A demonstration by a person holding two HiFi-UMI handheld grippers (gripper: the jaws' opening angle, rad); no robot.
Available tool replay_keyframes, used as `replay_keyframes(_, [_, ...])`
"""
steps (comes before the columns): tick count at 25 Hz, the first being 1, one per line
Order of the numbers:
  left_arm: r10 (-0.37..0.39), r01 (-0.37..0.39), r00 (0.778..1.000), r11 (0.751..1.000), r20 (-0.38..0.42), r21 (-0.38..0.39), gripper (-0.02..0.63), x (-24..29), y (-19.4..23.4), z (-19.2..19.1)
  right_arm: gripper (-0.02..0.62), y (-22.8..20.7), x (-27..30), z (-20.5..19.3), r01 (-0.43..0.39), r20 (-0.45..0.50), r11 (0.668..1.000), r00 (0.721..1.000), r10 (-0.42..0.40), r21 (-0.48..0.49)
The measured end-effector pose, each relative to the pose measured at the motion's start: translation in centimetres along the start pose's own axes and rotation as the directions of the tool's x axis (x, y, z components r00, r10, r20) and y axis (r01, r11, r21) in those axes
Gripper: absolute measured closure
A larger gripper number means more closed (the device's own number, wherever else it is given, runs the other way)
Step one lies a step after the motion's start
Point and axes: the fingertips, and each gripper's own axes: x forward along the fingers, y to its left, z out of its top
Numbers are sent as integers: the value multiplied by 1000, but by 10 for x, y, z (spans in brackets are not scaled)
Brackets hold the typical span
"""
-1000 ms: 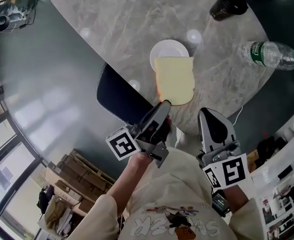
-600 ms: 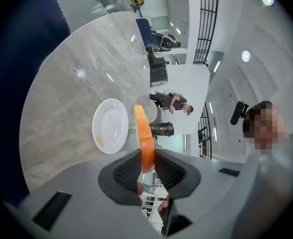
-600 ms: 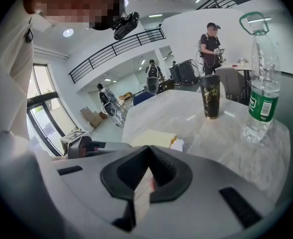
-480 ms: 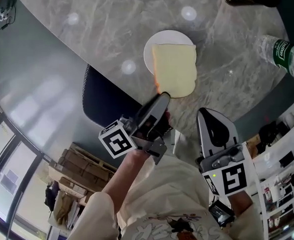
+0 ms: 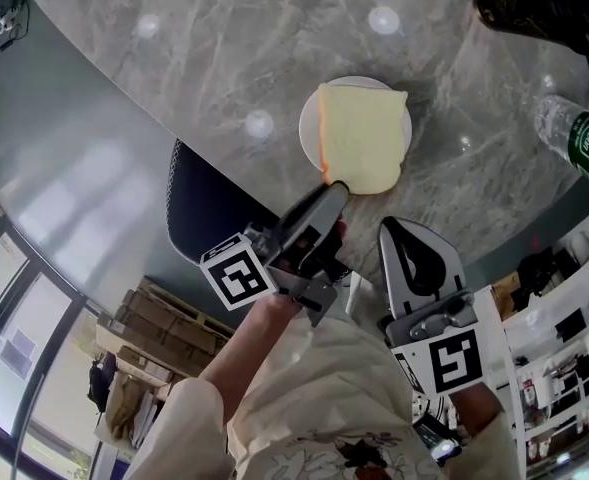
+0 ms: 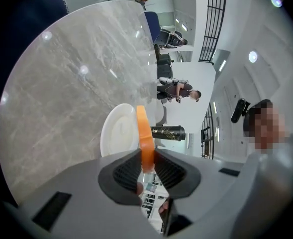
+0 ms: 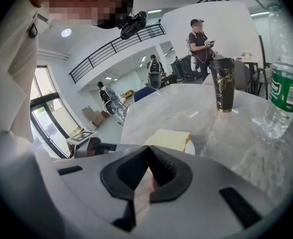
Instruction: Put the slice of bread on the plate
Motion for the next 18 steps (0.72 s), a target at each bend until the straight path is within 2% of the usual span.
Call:
replay_keyframes(2, [25,-25,1000,1000,2,9,518,1,4,2,589,-1,2,0,1,-1,1000,1000,-1,12])
replay_keyframes(4, [88,-88,996,995,-8,37,518,-1,11,1,591,-2,2,-2,7,-3,1000,1000,-6,27])
replay_keyframes(6, [163,-160,986,983,-26,94,517,-2,18,0,589,-2,4,-3,8,1,999,1000,-8,49])
replay_keyframes(8, [195,-189,980,972,-33,143,515,-2,20,0,590,0,5,-2,-3,11,998,1000,2,65])
replay_keyframes(12, [208,-194,976,964,-58,184,383,1,20,-4,590,6,5,-4,-16,8,998,1000,15,67])
replay_keyframes(15, [232,-212,971,950,-64,230,310,0,25,-6,589,9,3,-6,-15,8,997,1000,14,72])
replay_keyframes(18, [282,-248,958,912,-60,327,270,-2,28,-7,591,8,-1,-8,-3,8,997,1000,3,80])
